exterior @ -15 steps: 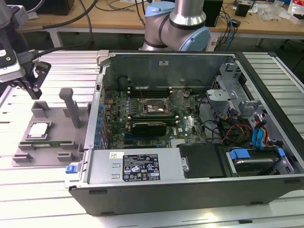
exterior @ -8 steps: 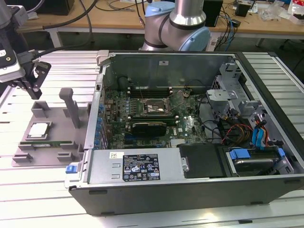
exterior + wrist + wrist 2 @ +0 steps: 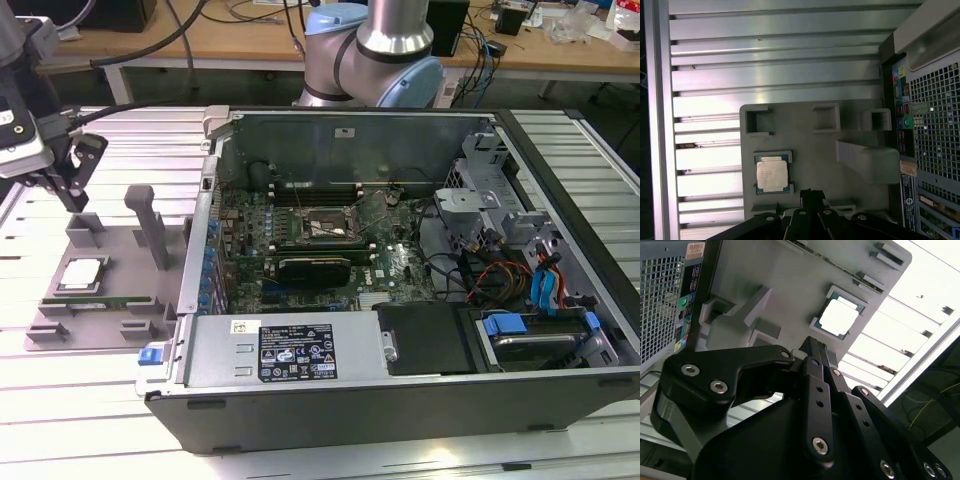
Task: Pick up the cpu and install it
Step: 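Pick up the cpu and move it towards the insertion slot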
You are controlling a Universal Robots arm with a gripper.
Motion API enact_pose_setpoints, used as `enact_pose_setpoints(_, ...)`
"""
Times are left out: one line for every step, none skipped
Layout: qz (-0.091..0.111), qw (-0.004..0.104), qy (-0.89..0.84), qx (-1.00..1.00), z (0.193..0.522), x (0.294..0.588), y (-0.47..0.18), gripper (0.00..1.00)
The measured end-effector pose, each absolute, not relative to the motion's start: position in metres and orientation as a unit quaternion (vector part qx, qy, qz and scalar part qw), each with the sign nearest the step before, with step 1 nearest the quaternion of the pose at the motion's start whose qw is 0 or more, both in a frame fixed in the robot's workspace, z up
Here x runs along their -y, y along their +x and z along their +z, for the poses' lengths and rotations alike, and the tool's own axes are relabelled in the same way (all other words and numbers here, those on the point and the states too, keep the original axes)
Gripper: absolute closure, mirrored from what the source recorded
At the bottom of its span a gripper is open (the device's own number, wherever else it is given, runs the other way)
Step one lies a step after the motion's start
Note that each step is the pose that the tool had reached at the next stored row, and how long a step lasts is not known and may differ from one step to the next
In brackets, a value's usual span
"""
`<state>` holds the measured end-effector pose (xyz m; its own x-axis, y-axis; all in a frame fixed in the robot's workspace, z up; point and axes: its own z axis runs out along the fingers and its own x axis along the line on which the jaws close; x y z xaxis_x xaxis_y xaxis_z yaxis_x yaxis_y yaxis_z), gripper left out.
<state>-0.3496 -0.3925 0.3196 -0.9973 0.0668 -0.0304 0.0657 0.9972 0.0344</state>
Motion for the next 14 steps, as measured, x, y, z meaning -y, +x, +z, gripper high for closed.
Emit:
enact_pose_setpoints(0.017, 0.016, 0.033, -0.999, 0.318, 0.393, -0.35, 0.89)
enact_pose_setpoints(0.017, 0.016, 0.033, -0.999, 0.316, 0.393, -0.35, 0.89)
enact_pose_setpoints(0.017, 0.016, 0.033, -0.999, 0.315, 0.393, -0.35, 0.89)
enact_pose_setpoints(0.017, 0.016, 0.033, -0.999, 0.315, 0.393, -0.351, 0.89)
enact_pose_setpoints(0.017, 0.016, 0.033, -0.999, 0.314, 0.393, -0.351, 0.89)
enact_pose_setpoints(0.017, 0.016, 0.033, -0.999, 0.313, 0.393, -0.351, 0.89)
enact_pose_setpoints(0.017, 0.016, 0.033, -0.999, 0.312, 0.393, -0.351, 0.89)
enact_pose_setpoints(0.017, 0.016, 0.033, -0.999, 0.311, 0.393, -0.351, 0.89)
enact_pose_setpoints(0.017, 0.016, 0.033, -0.999, 0.311, 0.392, -0.351, 0.89)
enact_pose_setpoints(0.017, 0.016, 0.033, -0.999, 0.31, 0.393, -0.352, 0.89)
enact_pose_setpoints(0.017, 0.016, 0.033, -0.999, 0.309, 0.392, -0.352, 0.89)
enact_pose_setpoints(0.017, 0.016, 0.033, -0.999, 0.308, 0.392, -0.352, 0.89)
enact_pose_setpoints(0.017, 0.016, 0.033, -0.999, 0.307, 0.392, -0.352, 0.89)
enact_pose_setpoints(0.017, 0.016, 0.033, -0.999, 0.306, 0.392, -0.353, 0.89)
